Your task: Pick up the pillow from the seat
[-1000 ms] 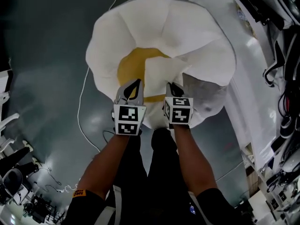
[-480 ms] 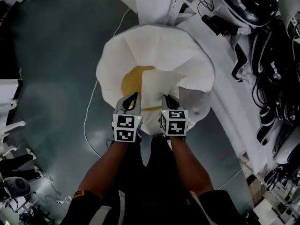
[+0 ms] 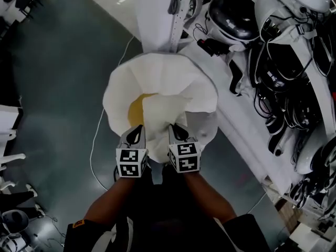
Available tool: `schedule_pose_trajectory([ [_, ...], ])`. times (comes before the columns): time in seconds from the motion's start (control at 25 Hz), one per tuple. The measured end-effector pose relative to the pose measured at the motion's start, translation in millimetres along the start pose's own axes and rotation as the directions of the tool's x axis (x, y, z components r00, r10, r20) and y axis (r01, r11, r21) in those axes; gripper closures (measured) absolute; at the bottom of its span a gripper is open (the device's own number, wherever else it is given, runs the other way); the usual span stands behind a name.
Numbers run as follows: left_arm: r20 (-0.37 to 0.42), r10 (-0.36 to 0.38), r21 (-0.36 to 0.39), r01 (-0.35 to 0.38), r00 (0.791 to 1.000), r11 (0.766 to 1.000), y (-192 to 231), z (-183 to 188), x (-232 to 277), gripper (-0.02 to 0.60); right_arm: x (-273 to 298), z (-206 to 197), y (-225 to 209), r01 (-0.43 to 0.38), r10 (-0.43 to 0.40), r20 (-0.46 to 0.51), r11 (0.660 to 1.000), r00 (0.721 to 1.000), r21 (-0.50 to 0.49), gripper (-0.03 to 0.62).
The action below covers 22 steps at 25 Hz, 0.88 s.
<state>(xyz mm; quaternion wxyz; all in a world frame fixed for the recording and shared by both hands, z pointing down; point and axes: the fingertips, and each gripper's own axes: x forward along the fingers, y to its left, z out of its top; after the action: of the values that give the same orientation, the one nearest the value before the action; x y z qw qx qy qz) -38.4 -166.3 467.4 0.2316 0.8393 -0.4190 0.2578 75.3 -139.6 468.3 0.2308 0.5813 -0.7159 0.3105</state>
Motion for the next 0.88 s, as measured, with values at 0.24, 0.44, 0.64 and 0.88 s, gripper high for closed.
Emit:
schedule_pose_trajectory([
  [0.24,0.088,-0.017,-0.002,0.017,0.996,1.000,-16,40,-59,0.580,-62,32,9,0.016,-0.014,0.084,0.999,0.996,-0.028,0.572],
  [0.44,0.124,-0.046,0.036,0.042,0.991,0.998,-31,63,-90,0.580,-100,57,18,0.030,-0.021,0.154,0.998,0.988,-0.054,0.572],
  [0.64,0.181,-0.059,0.072,0.046,0.982,0.996,-43,91,-117,0.580,-132,80,31,0.034,-0.012,0.222,0.995,0.975,-0.095,0.572],
  [0.88,0.255,-0.062,0.104,0.036,0.965,0.994,-51,105,-136,0.580,-156,92,45,0.030,0.006,0.273,0.991,0.962,-0.128,0.572],
])
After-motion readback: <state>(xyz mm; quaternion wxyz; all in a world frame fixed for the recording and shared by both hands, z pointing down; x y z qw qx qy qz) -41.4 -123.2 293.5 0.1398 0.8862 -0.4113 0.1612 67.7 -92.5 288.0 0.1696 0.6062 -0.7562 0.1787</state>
